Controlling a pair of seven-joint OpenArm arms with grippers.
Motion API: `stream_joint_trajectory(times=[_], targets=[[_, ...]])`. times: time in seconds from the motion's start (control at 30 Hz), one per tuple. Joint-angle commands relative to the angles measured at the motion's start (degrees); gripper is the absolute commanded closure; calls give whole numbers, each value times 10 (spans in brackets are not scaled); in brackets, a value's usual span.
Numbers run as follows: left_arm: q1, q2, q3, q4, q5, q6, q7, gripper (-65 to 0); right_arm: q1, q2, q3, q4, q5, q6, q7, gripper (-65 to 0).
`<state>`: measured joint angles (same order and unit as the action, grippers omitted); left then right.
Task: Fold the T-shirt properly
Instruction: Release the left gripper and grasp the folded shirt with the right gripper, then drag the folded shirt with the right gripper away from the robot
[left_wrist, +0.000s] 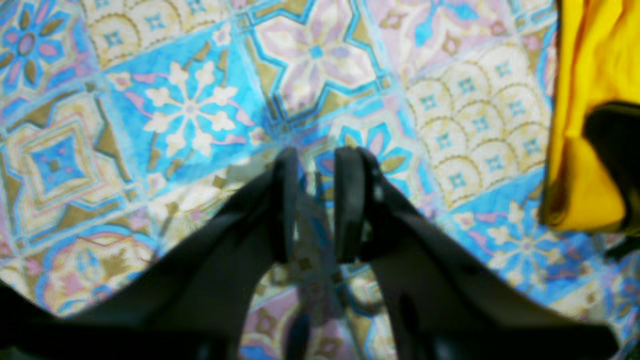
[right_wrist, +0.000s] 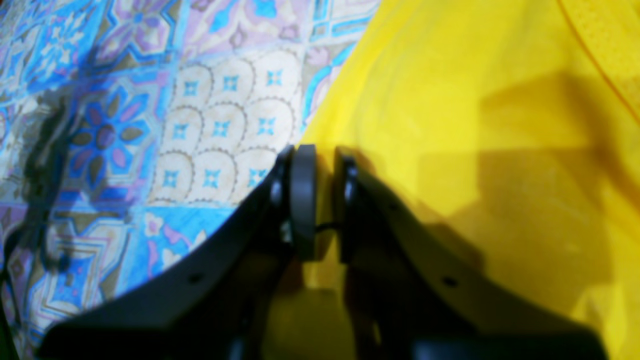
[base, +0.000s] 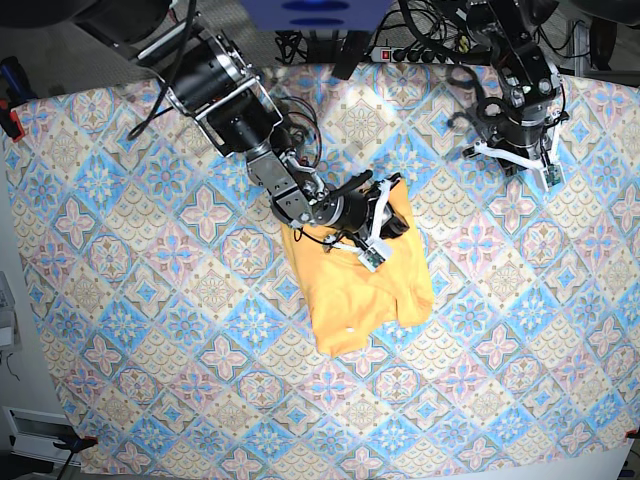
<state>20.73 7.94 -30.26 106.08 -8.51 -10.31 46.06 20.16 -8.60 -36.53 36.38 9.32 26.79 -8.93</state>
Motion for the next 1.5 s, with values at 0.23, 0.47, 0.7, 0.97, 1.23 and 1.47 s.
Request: stream_joint_trajectory(times=[0.23, 0.47, 0.7, 0.97, 1.23, 1.47], targets=[[-1, -3, -2, 10, -30, -1, -8, -131, 34, 10, 64, -18, 2, -5, 10, -68], [-3, -3, -2, 10, -30, -1, -8, -131, 42, 56, 163, -18, 2, -5, 9, -68], [-5, -3, 0, 10, -30, -1, -8, -131, 48, 114, 231, -18, 1, -5, 10, -68], [-3, -10, 1, 9, -32, -1, -8, -131, 65, 169, 292, -18, 1, -5, 10, -68], [-1, -10, 0, 9, -32, -1, -8, -131, 50, 191, 292, 62, 1, -5, -24, -67], [-3, -10, 2, 9, -32, -1, -8, -131, -53, 208, 301, 239, 2, -5, -83, -67]])
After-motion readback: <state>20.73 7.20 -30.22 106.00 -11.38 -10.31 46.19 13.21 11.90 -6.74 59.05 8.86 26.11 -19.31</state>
